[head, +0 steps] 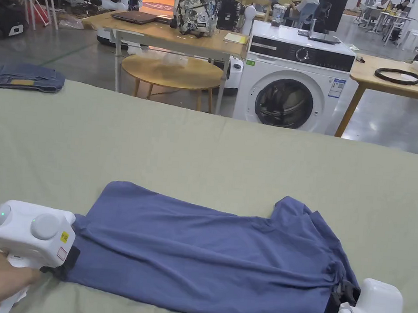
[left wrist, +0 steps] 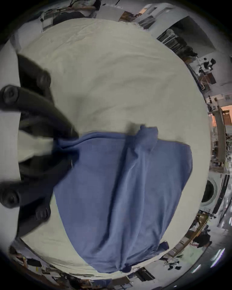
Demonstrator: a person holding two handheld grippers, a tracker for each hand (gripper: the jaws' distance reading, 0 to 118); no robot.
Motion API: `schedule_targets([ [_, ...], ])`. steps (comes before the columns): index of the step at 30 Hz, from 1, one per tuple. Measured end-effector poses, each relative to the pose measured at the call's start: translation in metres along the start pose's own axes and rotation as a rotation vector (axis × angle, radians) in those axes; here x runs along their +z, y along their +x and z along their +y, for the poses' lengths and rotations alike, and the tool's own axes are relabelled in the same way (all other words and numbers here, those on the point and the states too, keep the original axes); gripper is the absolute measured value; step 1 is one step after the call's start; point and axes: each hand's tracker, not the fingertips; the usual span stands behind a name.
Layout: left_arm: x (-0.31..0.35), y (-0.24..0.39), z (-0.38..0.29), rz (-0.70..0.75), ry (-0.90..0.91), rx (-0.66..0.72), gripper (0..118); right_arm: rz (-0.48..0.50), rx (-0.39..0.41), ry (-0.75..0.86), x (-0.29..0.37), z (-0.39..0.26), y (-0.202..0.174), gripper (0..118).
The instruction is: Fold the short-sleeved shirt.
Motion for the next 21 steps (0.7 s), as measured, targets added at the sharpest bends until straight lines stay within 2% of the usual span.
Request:
schedule_targets([
  [5,0.006,-0.009,-0.006,-0.035,0.037,-0.002,0,-0.001,-0.006,-0.065,-0.011,0.006,0.024,1],
  [6,0.009,-0.012,-0.007,-0.044,0.056,0.010,0,0.004,-0.005,-0.078,-0.014,0.011,0.031,6],
  [8,0.015,-0.013,-0.011,-0.058,0.078,0.035,0,0.023,-0.002,-0.140,-0.022,0.019,0.045,23],
  [10,0.019,-0.018,-0.013,-0.058,0.108,0.033,0,0.020,0.003,-0.225,-0.037,0.028,0.060,61],
  [11,0.020,-0.017,-0.014,-0.060,0.107,0.032,0,0.006,0.014,-0.265,-0.045,0.032,0.067,70],
  [12,0.021,-0.017,-0.016,-0.060,0.110,0.032,0,0.005,0.024,-0.323,-0.055,0.035,0.074,74],
  [15,0.023,-0.020,-0.019,-0.064,0.122,0.036,0,0.052,-0.001,-0.444,-0.082,0.035,0.092,77],
  [20,0.021,-0.024,-0.022,-0.072,0.114,0.050,0,0.008,0.079,-0.581,-0.114,0.016,0.096,76],
  [21,0.020,-0.024,-0.023,-0.072,0.114,0.050,0,0.000,0.082,-0.621,-0.121,0.009,0.096,64],
])
